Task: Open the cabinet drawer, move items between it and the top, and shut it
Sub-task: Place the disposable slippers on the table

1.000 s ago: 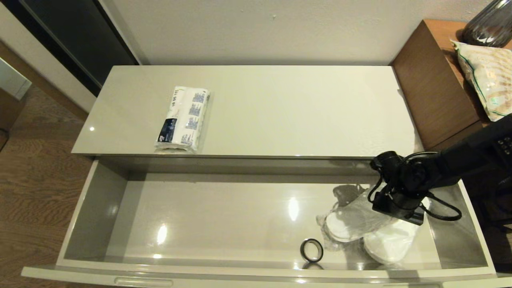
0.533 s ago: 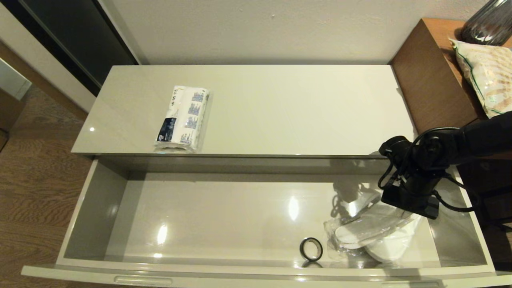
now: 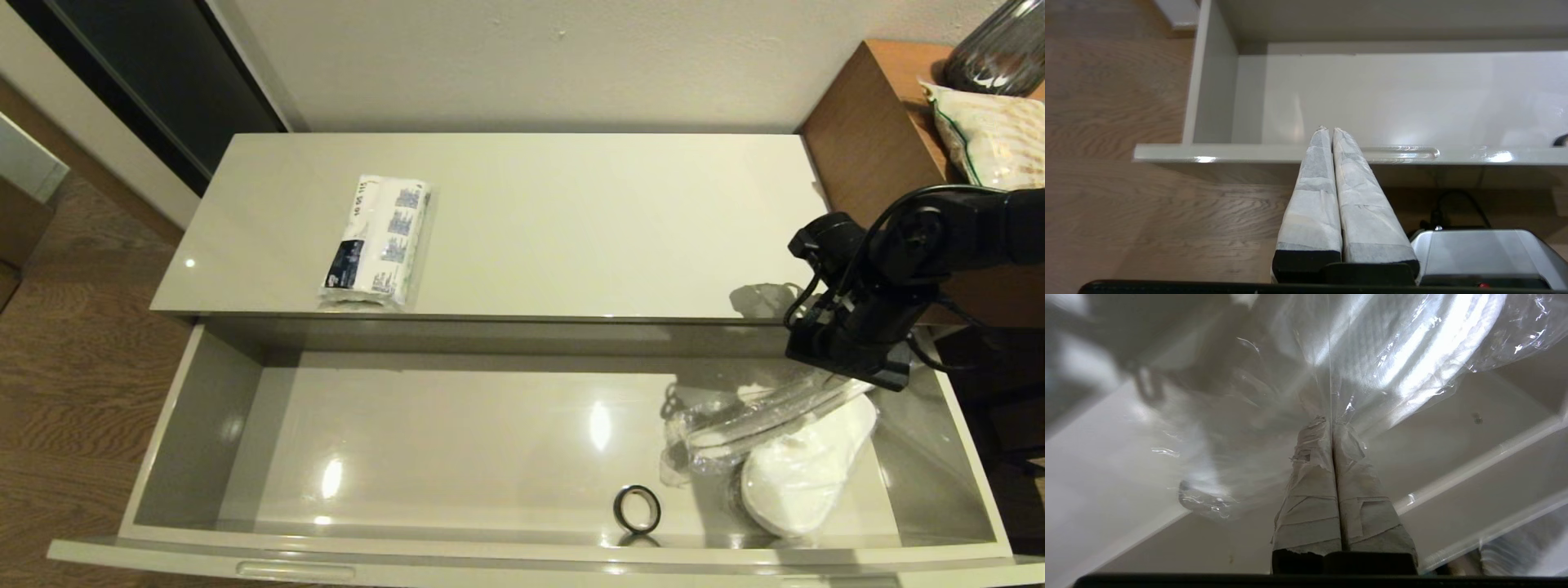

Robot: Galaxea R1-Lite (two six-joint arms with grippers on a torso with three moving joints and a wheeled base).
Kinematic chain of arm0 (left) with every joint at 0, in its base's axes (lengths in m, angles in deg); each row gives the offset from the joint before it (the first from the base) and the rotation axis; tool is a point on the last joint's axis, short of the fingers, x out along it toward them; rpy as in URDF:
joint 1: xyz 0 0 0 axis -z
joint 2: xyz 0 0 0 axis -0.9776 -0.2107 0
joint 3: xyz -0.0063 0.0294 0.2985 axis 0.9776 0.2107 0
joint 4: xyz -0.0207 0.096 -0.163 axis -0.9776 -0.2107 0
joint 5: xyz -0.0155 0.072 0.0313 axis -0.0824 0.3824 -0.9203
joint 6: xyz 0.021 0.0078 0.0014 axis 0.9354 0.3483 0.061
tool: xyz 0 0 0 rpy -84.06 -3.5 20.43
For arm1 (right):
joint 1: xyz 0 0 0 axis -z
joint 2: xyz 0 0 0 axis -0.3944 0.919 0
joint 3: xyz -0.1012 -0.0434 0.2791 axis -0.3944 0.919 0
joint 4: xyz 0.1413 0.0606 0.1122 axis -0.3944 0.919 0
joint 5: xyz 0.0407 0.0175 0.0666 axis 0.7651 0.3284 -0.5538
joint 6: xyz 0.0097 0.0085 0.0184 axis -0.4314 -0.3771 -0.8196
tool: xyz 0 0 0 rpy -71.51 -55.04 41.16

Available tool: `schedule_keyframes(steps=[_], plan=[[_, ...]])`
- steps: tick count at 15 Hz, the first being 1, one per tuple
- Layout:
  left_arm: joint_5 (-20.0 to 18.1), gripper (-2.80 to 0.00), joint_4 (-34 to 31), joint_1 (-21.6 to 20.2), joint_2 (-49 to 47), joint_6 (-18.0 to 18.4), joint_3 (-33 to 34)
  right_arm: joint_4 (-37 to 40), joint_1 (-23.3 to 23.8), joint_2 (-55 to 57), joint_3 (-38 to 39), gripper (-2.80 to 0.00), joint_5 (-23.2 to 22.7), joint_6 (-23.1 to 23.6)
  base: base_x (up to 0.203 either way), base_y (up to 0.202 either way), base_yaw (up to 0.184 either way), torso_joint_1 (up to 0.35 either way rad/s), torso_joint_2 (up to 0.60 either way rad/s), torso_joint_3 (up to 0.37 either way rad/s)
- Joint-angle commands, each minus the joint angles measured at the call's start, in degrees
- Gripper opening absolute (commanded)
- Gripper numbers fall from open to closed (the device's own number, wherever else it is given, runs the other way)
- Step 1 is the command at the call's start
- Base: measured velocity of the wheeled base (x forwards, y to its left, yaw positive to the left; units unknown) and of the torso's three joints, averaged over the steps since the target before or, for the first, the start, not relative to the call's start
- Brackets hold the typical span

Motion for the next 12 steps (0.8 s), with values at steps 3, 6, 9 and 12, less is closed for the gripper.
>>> schedule_keyframes(steps=[3,6,9,12], plan=[[0.0,-2.80,0.1,0.1,-0.1,0.0,0.0,4.4,-0.3,-1.1,-3.8,-2.80,-0.1,-0.2,0.000,0.000,0.000,0.000,0.00,0.000],[0.0,-2.80,0.1,0.1,-0.1,0.0,0.0,6.3,-1.7,-2.6,-4.5,-2.80,-0.1,-0.3,0.000,0.000,0.000,0.000,0.00,0.000],[0.0,-2.80,0.1,0.1,-0.1,0.0,0.0,7.7,-2.1,-4.4,-4.7,-2.80,-0.5,-0.2,0.000,0.000,0.000,0.000,0.00,0.000],[0.0,-2.80,0.1,0.1,-0.1,0.0,0.0,10.8,-2.9,-5.2,-8.5,-2.80,-0.7,-0.2,0.000,0.000,0.000,0.000,0.00,0.000]])
